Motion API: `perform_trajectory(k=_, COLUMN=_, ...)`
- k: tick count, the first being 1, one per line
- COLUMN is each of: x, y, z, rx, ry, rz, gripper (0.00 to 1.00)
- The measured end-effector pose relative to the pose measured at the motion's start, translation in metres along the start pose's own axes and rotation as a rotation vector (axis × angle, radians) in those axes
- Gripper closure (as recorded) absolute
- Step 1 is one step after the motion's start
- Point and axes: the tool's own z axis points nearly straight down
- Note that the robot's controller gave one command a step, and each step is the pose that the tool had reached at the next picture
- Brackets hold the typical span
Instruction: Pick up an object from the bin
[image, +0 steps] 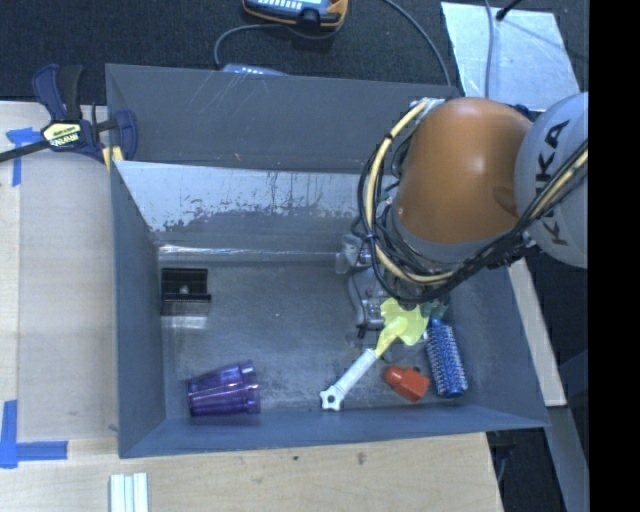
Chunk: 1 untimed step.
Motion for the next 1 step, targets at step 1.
perform_trajectory(k=1, x=-0.0013, y=-0.0003, z=-0.0046, rx=0.000, ry=-0.008, rz=0.001, gripper=0.00)
